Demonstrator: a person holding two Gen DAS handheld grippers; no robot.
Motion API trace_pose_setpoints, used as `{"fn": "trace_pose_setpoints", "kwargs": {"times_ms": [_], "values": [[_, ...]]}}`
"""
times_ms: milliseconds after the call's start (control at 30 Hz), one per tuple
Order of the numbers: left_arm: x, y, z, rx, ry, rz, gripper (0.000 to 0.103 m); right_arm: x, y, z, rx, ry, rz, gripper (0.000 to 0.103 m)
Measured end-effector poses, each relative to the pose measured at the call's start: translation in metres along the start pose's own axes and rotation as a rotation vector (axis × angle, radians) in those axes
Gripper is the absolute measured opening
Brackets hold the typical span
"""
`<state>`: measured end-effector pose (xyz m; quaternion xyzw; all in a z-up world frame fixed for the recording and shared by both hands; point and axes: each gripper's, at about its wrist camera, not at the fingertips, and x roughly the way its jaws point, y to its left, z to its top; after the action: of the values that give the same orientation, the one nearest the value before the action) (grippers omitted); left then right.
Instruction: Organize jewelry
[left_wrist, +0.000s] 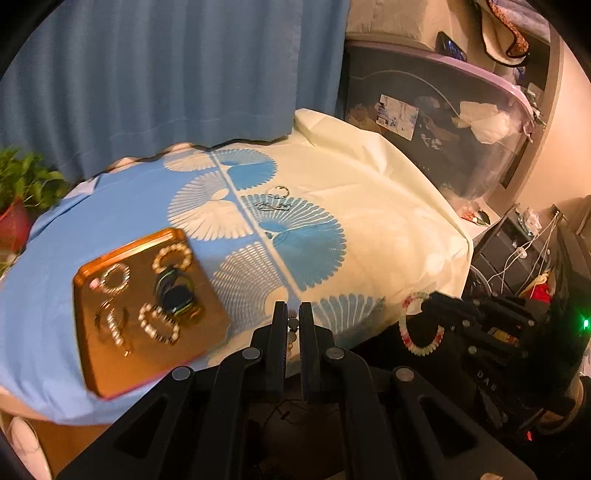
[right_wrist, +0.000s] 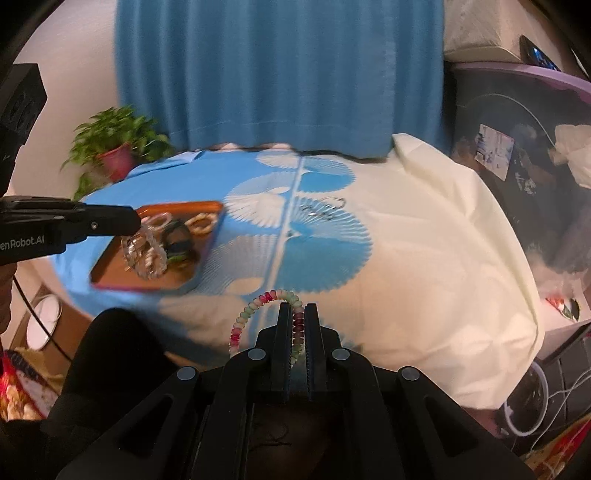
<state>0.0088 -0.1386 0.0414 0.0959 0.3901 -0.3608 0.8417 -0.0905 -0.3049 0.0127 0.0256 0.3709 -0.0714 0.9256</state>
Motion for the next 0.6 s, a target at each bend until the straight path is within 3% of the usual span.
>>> {"fn": "trace_pose_setpoints", "kwargs": {"times_ms": [233, 600], "values": [[-0.037, -0.002, -0.031, -0.033, -0.055, 0.015, 0.003, -0.032, 0.037, -0.03, -0.044, 0.002, 0.054, 0.006], [-0.058, -0.004, -0.058, -0.063, -0.086, 0.064, 0.003, -0.053, 0.064, -0.04, -0.107, -0.01, 0.087, 0.006]]}}
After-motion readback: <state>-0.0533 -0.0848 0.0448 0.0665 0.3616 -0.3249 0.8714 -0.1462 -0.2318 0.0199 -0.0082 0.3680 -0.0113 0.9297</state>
